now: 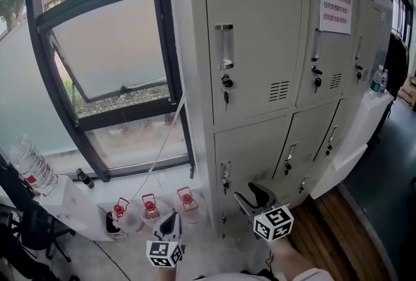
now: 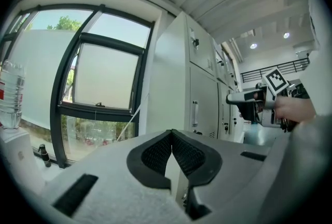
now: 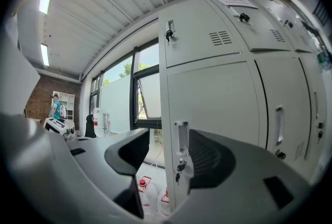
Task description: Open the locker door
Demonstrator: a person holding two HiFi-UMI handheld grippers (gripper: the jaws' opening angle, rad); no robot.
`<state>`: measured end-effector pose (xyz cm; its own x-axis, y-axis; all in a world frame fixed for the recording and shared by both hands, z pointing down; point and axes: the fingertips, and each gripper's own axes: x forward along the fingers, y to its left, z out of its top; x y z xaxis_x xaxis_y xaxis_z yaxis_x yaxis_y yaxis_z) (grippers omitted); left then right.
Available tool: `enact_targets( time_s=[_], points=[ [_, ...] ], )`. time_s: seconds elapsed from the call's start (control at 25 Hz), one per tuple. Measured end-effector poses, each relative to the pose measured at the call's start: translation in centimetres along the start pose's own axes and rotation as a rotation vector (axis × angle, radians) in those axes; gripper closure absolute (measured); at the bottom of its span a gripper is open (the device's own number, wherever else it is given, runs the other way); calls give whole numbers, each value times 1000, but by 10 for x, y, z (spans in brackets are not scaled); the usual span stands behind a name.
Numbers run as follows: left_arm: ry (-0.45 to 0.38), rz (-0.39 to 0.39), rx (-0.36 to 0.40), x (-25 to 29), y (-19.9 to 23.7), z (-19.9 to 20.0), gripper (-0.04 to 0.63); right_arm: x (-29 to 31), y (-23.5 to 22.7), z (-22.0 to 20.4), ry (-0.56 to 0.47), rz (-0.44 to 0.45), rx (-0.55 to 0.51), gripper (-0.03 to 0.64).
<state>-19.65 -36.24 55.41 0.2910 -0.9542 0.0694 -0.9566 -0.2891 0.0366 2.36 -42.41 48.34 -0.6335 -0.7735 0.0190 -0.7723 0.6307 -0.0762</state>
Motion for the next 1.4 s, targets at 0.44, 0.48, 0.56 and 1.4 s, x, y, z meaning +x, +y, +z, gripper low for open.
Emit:
enact_targets(
  time_s=[0.44, 0.48, 0.56, 1.4],
  points=[
    [2, -72, -15, -12, 7, -3, 586, 24, 17, 152, -110, 98, -82, 407],
    [0, -75, -16, -12, 8, -2, 586, 27, 20, 164, -111, 110, -96, 407],
    [1, -79, -19, -14, 11, -1, 586, 31, 27, 188, -116, 129, -118, 407],
    [7, -94, -5, -18, 42, 10, 586, 98, 24, 369, -206, 87, -239, 407]
  ],
)
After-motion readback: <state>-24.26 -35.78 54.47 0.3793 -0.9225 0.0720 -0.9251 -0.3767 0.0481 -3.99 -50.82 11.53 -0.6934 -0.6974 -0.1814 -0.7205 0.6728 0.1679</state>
